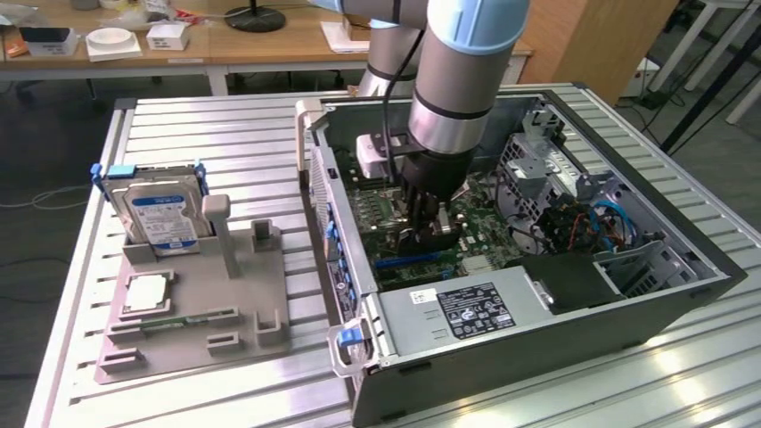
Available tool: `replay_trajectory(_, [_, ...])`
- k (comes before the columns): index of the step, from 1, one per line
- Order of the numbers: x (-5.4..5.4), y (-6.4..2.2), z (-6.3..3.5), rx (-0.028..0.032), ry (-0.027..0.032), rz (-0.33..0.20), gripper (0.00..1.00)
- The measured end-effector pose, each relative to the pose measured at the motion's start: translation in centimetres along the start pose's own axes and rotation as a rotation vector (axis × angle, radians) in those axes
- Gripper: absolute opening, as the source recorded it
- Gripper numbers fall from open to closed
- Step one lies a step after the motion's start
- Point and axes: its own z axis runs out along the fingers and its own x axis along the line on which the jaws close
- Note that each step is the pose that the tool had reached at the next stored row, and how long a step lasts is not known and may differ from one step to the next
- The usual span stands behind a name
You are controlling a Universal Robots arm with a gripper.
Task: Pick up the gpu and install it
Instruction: 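Insert the gpu into the slot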
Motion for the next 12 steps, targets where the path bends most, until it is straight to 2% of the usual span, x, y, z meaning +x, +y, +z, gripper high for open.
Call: replay_trajectory(12, [0.01, 0.08, 0.45, 0.0001, 0.0003, 0.001, 0.26])
